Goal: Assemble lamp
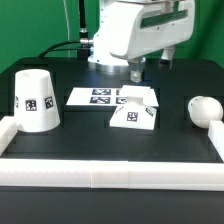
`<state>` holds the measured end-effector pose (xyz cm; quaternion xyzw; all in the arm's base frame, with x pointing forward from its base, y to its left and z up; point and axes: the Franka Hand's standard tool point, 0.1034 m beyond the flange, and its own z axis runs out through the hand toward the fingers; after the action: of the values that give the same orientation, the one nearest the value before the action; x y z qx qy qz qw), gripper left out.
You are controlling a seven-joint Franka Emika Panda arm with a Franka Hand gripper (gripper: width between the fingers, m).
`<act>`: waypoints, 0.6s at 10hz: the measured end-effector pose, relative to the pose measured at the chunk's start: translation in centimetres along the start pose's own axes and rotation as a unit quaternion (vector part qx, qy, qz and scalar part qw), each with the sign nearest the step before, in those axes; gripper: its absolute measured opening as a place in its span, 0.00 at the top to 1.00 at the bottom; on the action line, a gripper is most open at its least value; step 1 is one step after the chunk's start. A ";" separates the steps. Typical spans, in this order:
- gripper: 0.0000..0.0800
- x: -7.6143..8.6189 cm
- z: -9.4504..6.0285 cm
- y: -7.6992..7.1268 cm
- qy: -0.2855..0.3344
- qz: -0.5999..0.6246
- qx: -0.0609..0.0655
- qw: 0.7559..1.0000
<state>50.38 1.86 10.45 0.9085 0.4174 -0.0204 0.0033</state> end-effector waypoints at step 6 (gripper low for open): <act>0.13 -0.4 0.4 -0.3 -0.003 0.123 0.004 0.992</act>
Offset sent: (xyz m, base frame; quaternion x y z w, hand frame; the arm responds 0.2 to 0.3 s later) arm 0.0000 0.0000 0.0000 0.0000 0.0000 0.0650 0.9979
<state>49.90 1.74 10.06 0.9528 0.3028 -0.0242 0.0032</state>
